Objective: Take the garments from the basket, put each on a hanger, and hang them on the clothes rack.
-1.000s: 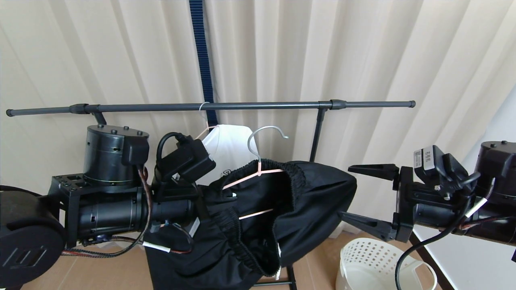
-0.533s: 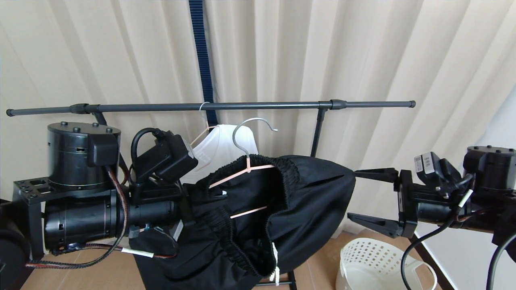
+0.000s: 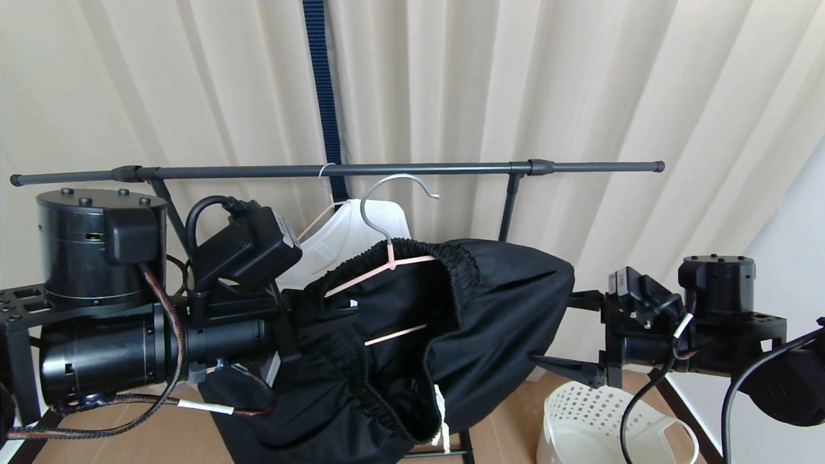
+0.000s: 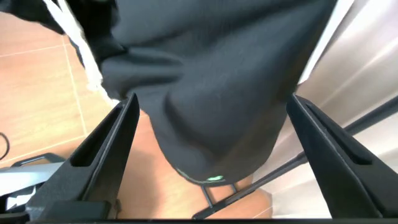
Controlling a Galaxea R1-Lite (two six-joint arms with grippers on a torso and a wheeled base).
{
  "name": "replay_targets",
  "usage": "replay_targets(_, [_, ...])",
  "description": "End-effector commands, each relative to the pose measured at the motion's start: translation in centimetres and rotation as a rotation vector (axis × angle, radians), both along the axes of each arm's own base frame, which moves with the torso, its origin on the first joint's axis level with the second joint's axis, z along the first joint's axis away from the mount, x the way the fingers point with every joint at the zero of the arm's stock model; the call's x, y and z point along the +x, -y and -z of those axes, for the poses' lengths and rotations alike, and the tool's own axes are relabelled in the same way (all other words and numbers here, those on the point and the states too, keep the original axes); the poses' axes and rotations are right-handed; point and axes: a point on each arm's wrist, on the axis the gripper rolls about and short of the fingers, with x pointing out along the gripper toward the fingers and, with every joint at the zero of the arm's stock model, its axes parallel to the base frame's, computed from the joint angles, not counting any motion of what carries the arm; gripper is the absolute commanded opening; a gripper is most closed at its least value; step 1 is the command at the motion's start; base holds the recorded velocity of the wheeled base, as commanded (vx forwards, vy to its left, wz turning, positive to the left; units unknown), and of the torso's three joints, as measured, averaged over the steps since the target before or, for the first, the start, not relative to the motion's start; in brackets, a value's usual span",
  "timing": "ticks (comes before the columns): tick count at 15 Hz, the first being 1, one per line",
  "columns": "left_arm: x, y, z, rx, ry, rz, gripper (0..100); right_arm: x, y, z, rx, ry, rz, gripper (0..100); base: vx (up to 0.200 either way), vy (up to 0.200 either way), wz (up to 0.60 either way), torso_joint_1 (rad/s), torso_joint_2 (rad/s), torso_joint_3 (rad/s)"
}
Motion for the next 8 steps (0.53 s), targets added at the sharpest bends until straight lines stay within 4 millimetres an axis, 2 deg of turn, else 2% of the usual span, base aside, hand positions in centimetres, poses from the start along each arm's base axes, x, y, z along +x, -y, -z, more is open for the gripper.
replay_targets(1, [-0.27, -0.06, -0.08, -0.001, 0.005, 0.005, 0, 0.71, -0.17, 1.21, -0.011, -0.026, 0.009, 100, 0.0, 0.0, 0.0, 0.0, 0.0, 0.0])
replay_targets(4, [-0.61, -0.21, -0.38, -0.008, 0.015, 0.006, 0, 0.91, -0.17, 1.6, -0.024, -0.029, 0.03, 100, 0.0, 0.0, 0.0, 0.0, 0.0, 0.0])
replay_targets(5, [-0.73, -0.16, -0.29, -0.007, 0.012, 0.01, 0, 0.99, -0.21, 1.76, -0.03, -0.029, 0.038, 0, 0.0, 0.0, 0.0, 0.0, 0.0, 0.0])
replay_targets(8, [-0.9, -0.26, -0.1, -0.005, 0.005, 0.01, 0, 1.12, -0.35, 1.68, -0.034, -0.023, 0.041, 0, 0.0, 0.0, 0.0, 0.0, 0.0, 0.0])
